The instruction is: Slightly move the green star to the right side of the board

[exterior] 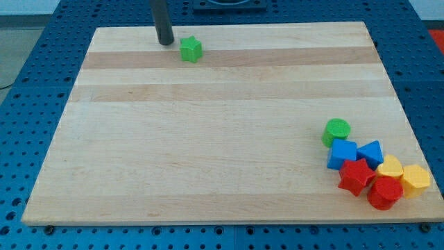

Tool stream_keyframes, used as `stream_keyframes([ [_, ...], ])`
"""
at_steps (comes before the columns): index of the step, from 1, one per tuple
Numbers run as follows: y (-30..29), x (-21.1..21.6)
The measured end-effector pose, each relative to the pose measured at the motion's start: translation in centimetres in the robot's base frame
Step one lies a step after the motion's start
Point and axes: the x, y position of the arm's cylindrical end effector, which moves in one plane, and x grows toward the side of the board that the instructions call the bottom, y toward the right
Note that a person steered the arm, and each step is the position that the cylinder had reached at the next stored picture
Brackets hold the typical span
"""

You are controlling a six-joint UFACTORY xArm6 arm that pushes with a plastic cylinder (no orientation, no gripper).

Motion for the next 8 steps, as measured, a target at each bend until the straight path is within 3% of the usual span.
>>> stream_keyframes([
  [1,3.0,1.4],
  [3,4.2,-1.6],
  [8,7.3,6.1],
])
